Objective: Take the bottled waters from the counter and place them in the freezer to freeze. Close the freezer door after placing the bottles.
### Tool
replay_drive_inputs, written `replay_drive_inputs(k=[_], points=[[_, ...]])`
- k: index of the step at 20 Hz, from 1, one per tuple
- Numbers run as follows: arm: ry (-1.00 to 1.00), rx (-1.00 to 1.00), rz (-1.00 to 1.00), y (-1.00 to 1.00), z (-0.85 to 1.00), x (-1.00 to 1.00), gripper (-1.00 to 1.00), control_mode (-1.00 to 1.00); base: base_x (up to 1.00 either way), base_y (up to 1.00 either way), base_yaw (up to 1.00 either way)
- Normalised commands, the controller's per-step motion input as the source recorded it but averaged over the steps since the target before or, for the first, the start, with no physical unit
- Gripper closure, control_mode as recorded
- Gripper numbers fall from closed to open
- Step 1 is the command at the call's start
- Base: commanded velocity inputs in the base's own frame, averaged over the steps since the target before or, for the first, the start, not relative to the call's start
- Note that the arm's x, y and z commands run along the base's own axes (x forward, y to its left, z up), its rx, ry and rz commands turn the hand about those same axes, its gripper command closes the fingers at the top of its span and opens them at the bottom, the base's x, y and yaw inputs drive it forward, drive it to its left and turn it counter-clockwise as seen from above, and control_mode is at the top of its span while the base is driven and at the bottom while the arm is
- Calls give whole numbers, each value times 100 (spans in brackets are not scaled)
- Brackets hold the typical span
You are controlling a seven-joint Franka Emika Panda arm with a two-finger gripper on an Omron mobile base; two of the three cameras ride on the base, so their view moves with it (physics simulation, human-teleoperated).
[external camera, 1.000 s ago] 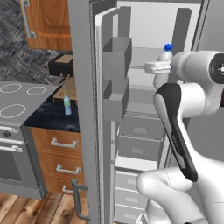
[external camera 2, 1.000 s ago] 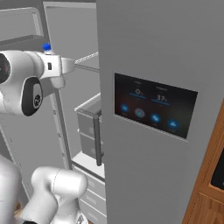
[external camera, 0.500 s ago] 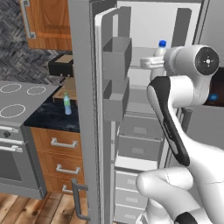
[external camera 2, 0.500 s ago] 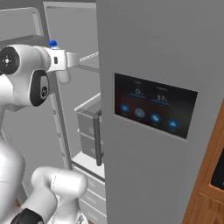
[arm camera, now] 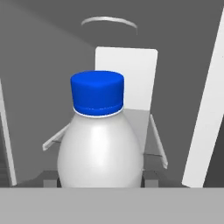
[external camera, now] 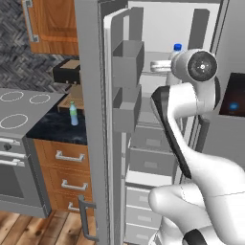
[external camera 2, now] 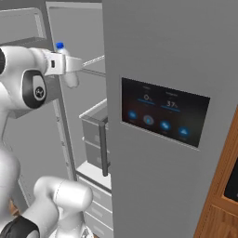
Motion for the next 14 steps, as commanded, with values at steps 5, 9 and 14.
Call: replay_drive_inputs(k=[5, 9, 14], points=[[0, 0, -19, -4, 5, 9, 100, -100, 0, 0, 0], [0, 0, 0, -19, 12, 9, 100, -100, 0, 0, 0], [0, 0, 0, -12, 0, 2, 100, -100, 0, 0, 0]])
